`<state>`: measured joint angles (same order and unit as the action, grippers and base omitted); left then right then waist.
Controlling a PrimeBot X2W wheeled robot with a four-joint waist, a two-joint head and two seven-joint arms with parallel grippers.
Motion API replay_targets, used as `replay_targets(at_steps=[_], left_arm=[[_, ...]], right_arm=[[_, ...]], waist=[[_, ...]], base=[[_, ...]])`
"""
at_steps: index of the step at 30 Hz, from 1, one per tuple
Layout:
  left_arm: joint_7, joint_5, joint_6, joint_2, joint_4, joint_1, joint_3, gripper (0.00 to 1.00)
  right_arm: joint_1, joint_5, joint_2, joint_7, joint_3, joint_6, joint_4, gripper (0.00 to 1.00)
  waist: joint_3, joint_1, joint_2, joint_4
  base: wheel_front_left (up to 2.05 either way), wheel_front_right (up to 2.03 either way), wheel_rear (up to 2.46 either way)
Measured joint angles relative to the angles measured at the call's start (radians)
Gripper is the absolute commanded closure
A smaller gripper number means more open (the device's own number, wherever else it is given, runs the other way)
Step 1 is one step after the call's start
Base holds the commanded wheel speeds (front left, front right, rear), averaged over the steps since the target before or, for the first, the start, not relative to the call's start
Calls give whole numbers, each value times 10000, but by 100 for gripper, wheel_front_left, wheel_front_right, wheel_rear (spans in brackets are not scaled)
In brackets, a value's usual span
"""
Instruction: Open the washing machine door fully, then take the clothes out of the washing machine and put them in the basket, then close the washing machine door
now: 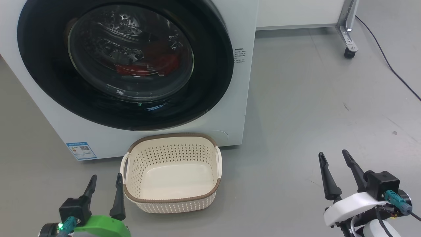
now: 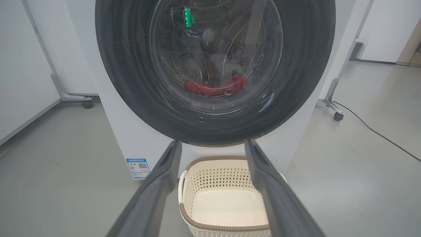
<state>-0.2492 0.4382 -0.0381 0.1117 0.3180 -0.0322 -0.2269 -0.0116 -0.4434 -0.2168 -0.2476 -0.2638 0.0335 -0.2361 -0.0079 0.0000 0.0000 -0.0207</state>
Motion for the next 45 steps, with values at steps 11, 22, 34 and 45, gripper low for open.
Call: replay_targets(at_steps=[11, 22, 34, 45], left_arm=[[0, -2, 0, -29, 105, -10, 10, 0], [0, -123, 0, -54, 132, -70, 33, 0], [0, -380, 4, -67, -71, -314, 2, 0], [0, -472, 52, -153, -355, -770, -23, 0]], right_arm=[[5, -15, 98, 0, 184, -56, -69, 100], [9, -750, 341, 0, 407, -368, -261, 100], [-248, -3260, 1208, 460, 1429, -955, -192, 100], [-1418, -6468, 1559, 1670, 2382, -1292, -117, 100]], waist=[[-29, 0, 0, 13], [-22, 0, 0, 38], [419, 0, 0, 122], [1131, 0, 0, 247]], base=[[0, 0, 0], [0, 0, 0], [0, 0, 0], [0, 0, 0]])
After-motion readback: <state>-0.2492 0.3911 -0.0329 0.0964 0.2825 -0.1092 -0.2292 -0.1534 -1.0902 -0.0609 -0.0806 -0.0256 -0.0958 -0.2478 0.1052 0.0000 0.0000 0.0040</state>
